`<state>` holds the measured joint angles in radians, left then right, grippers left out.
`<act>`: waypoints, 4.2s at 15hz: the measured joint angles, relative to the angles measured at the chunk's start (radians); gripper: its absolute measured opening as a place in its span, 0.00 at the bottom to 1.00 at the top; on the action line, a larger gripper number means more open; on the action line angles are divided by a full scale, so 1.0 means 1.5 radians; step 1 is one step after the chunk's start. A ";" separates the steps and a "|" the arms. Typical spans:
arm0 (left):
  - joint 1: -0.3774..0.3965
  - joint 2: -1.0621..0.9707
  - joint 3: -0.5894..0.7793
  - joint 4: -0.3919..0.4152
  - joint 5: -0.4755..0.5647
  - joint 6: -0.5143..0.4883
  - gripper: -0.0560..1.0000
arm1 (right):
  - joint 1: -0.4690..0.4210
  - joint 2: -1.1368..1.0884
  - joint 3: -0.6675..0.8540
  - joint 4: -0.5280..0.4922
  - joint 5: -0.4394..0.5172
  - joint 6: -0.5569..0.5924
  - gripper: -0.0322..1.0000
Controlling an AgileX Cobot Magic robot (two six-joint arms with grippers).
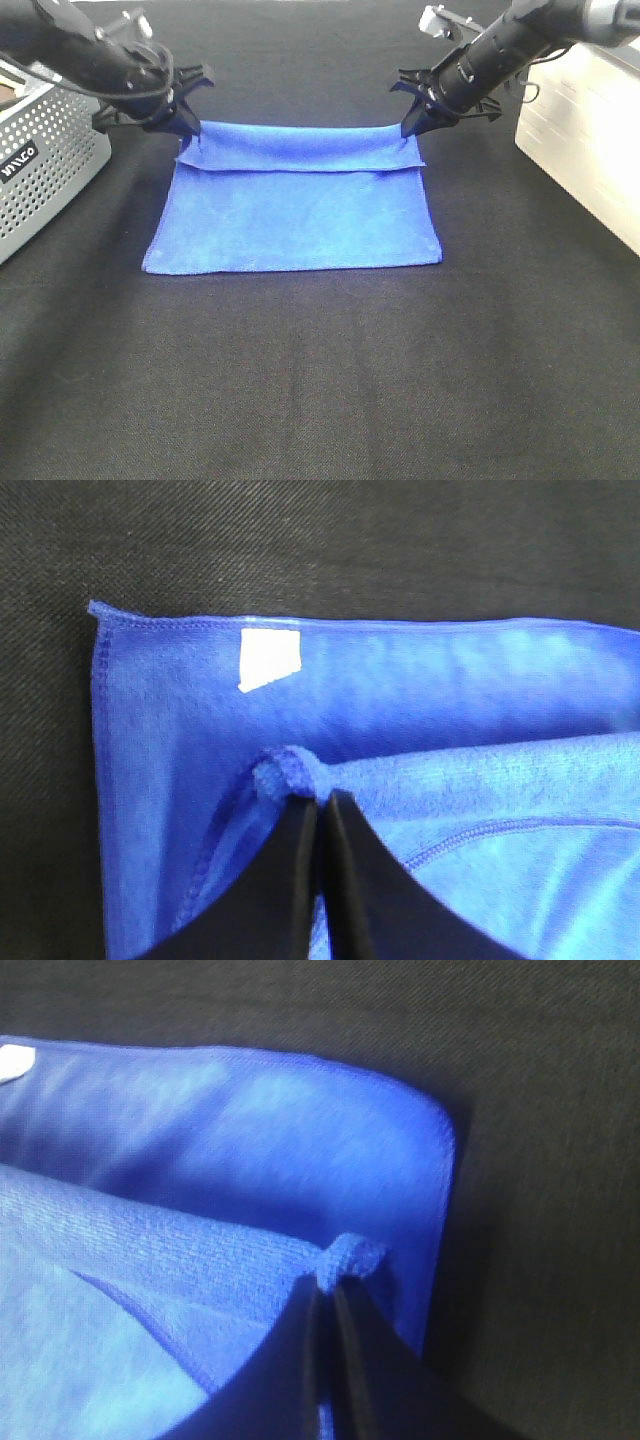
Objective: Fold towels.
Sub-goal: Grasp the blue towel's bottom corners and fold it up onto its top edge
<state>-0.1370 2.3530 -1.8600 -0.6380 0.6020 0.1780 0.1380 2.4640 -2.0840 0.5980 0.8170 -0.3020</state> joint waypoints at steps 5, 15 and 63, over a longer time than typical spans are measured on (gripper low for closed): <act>0.000 0.033 -0.025 0.001 -0.020 0.000 0.65 | 0.000 0.019 -0.007 -0.014 -0.026 0.033 0.57; -0.001 0.008 -0.019 0.065 0.224 -0.041 0.68 | -0.013 0.019 -0.007 -0.035 0.245 0.070 0.73; -0.023 -0.311 0.471 0.177 0.045 -0.093 0.06 | -0.021 -0.285 0.517 0.076 0.026 -0.008 0.03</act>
<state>-0.1720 1.8860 -1.1530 -0.3730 0.6700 0.0380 0.1070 2.0360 -1.3080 0.7120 0.8560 -0.3140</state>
